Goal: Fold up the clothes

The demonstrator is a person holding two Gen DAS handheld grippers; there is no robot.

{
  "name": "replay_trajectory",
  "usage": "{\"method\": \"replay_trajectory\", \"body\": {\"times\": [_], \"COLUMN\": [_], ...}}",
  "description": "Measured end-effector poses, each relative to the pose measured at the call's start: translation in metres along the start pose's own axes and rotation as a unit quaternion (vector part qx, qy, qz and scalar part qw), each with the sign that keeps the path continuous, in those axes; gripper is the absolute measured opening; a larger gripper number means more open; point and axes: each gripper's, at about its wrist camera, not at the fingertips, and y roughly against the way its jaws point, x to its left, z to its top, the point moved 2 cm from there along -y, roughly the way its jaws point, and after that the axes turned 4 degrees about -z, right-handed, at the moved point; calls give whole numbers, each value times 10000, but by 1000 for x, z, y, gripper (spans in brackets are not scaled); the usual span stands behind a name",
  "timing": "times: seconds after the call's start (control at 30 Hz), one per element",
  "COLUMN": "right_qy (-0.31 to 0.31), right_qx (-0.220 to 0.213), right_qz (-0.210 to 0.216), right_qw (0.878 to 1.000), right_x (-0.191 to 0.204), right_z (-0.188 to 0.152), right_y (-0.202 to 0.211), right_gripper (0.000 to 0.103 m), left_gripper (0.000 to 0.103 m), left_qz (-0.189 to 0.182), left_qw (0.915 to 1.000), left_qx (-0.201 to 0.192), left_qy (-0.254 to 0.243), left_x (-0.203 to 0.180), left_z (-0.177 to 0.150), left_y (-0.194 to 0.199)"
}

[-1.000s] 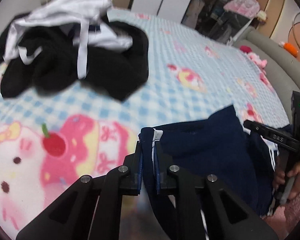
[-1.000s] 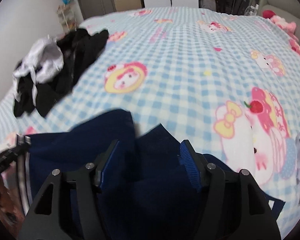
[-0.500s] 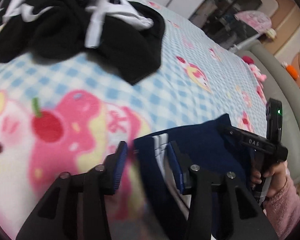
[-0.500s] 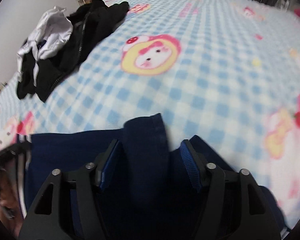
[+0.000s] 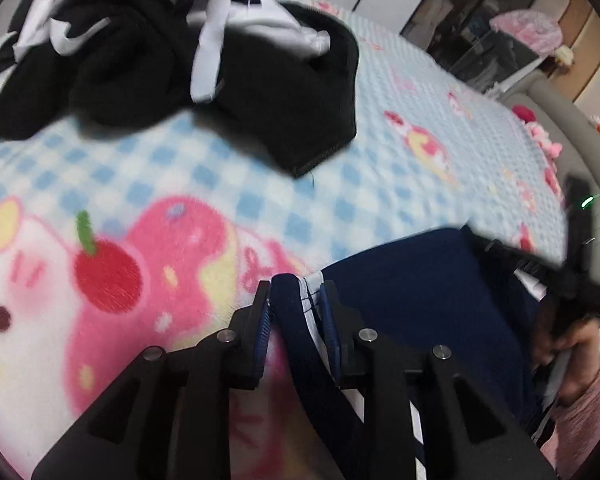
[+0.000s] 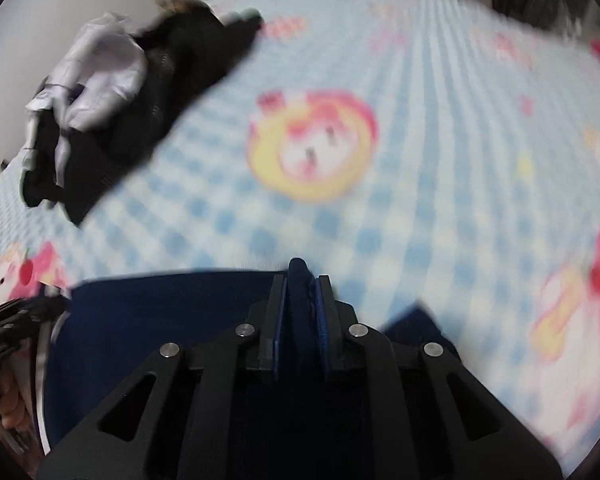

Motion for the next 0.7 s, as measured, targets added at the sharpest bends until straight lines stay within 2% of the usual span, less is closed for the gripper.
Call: {"method": "replay_trajectory", "body": {"times": [0.03, 0.07, 0.1, 0.13, 0.2, 0.23, 0.3, 0.33, 0.37, 0.43, 0.53, 0.57, 0.63, 0.7], "right_qy": [-116, -231, -335, -427, -436, -425, -426, -434, -439, -426, -400, -462, -709, -959], "right_qx": [-155, -316, -513, -697, -919, -937, -897, -842, -751, -576, -422, -414, -412, -426], "right_qz": [69, 142, 242, 338, 458, 461, 526, 575, 593, 545, 295, 269, 140, 6], "right_qw": [9998, 9991, 9978, 9961, 9938, 9936, 9937, 9938, 9944, 9959, 9979, 9977, 9965, 9945], "right_x": [-2, -4, -6, -8, -10, -9, -8, -8, -6, -4, -3, -6, -18, -37], "right_z": [-1, -3, -4, -6, -15, -22, -44, -58, -74, -104, -146, -156, -174, -185], "right_y": [10, 21, 41, 60, 97, 110, 132, 142, 145, 149, 151, 152, 155, 161], "right_gripper": [17, 26, 29, 32, 33, 33, 33, 33, 33, 33, 34, 34, 39, 41], "left_gripper": [30, 37, 41, 42, 41, 41, 41, 39, 39, 32, 32, 34, 34, 33], "left_qz": [19, 47, 75, 69, -225, -542, -1109, -1220, -1310, -1341, -1365, -1304, -603, -389], "left_qw": [9999, 9992, 9980, 9964, 9943, 9929, 9882, 9866, 9848, 9815, 9771, 9758, 9771, 9790], "left_qx": [-154, -380, -605, -798, -940, -906, -741, -633, -522, -276, 129, 290, 878, 1279], "left_qy": [-21, -103, -185, -270, -455, -540, -752, -879, -1016, -1338, -1629, -1731, -1843, -1540], "left_x": [-2, -5, -9, -12, -21, -28, -47, -56, -66, -89, -109, -115, -110, -95], "left_z": [1, 0, 0, -1, -5, -8, -19, -26, -33, -51, -79, -88, -106, -115], "left_y": [9, 22, 34, 45, 58, 61, 65, 65, 65, 62, 57, 54, 32, 22]}}
